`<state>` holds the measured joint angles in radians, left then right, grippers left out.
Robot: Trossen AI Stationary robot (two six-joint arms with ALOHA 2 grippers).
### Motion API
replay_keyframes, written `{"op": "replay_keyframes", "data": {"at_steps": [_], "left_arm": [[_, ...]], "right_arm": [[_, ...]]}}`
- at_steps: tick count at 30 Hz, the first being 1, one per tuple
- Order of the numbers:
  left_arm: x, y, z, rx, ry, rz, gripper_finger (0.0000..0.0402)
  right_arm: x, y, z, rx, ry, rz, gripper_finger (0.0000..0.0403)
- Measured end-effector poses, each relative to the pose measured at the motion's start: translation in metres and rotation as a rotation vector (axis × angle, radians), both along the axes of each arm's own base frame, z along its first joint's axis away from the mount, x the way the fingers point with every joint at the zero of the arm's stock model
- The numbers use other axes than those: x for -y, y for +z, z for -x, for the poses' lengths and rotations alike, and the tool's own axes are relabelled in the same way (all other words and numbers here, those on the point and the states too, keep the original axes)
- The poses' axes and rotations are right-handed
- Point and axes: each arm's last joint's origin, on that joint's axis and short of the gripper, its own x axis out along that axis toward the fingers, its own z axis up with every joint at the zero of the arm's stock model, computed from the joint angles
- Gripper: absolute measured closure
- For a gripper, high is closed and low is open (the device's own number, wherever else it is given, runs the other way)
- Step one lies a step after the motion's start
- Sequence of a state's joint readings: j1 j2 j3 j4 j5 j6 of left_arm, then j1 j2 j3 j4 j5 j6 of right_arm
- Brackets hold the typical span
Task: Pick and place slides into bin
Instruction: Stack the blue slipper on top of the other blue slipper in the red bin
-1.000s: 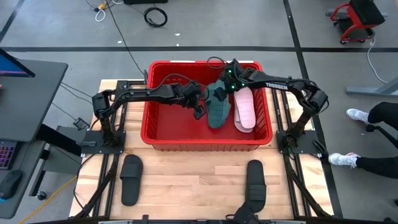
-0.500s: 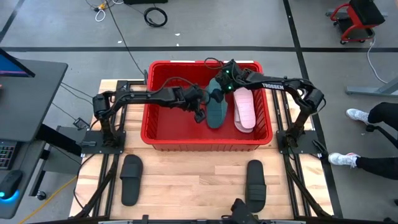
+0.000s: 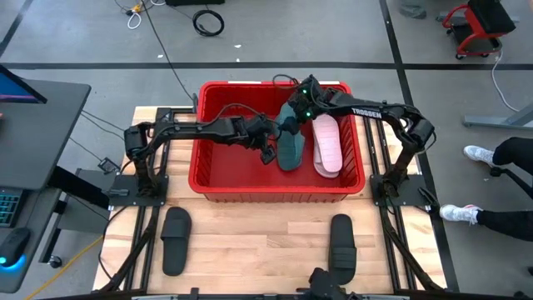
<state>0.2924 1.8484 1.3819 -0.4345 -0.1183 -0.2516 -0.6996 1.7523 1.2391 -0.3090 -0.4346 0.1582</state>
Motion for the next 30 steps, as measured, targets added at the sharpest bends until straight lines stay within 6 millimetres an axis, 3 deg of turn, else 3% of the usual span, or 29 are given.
{"op": "replay_keyframes", "data": {"at_steps": [4, 8, 11, 17, 25, 30], "left_arm": [[-0.001, 0.000, 0.000, 0.004, 0.010, -0.010, 0.0100], [-0.001, 0.002, -0.002, 0.031, 0.016, -0.017, 0.0100], [-0.002, 0.005, -0.006, 0.088, 0.033, -0.016, 0.0100], [0.001, 0.012, -0.020, 0.239, 0.029, -0.044, 0.0100], [-0.004, -0.021, -0.035, 0.228, 0.045, -0.049, 0.0100], [-0.005, -0.031, -0.037, 0.197, 0.071, -0.052, 0.0100]], "right_arm": [[0.008, 0.000, 0.004, 0.009, -0.112, -0.071, 0.0007], [0.018, -0.018, 0.007, -0.033, -0.210, -0.156, 0.0006], [0.018, -0.029, 0.004, -0.030, -0.178, -0.240, 0.0006], [0.012, -0.021, -0.005, 0.059, -0.073, -0.244, 0.0005], [0.011, -0.016, -0.006, 0.101, -0.026, -0.294, 0.0006], [0.009, -0.014, -0.005, 0.103, -0.023, -0.318, 0.0009]]}}
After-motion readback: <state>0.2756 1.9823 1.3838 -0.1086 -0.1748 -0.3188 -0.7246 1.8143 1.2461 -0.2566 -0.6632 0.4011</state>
